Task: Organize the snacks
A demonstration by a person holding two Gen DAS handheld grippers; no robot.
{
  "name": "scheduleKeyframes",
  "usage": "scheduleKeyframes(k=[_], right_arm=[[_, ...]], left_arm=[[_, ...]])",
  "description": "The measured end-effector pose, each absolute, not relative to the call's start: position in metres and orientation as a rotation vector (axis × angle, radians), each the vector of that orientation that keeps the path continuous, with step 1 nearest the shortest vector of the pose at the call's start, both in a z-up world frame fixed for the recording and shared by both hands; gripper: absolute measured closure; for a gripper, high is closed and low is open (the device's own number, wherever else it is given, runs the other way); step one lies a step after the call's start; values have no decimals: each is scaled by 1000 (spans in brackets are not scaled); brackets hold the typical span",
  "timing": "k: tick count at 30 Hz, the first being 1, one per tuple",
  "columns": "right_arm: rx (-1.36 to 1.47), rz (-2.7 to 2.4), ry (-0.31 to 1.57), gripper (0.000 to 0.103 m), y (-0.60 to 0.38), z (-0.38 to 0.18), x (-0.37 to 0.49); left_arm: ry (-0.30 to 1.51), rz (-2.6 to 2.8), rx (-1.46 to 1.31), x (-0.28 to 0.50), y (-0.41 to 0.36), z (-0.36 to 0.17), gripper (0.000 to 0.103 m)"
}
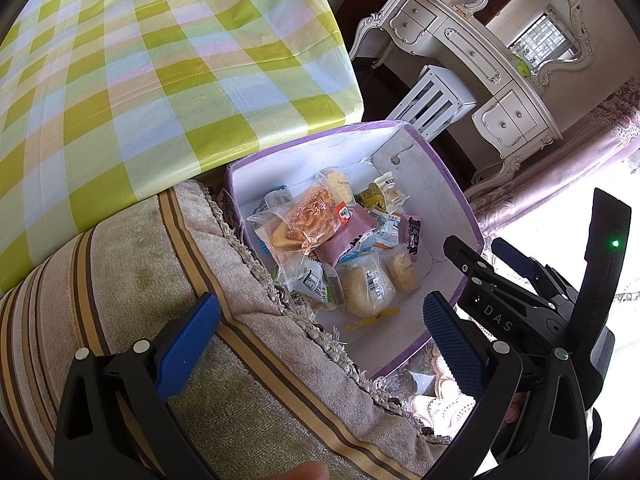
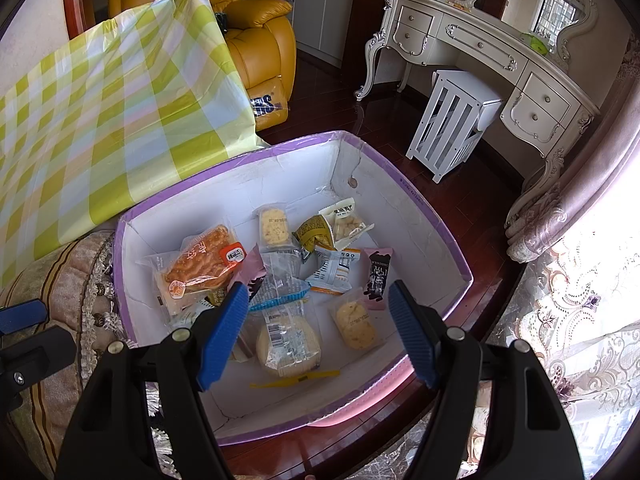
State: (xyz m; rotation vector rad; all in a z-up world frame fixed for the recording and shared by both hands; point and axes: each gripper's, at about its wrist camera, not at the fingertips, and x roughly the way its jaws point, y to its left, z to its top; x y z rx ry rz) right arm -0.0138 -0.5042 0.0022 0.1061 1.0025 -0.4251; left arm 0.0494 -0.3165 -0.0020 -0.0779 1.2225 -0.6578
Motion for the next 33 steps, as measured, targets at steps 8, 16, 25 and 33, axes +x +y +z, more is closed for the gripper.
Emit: scheduleKeyframes(k=[8, 16, 25, 33], right_arm=[[107, -426, 1003, 30, -504, 2, -14], [107, -425, 1003, 30, -505, 2, -14], [114, -429, 1008, 29, -505, 0, -15], [134, -379, 962, 27, -491, 22, -13]], left_arm=[[1222, -658, -75, 50, -317, -2, 4], [1223, -657, -77, 49, -317, -2, 4], [1190, -644, -67, 48, -320, -1, 4], [1137, -595, -130, 55, -283, 26, 4]])
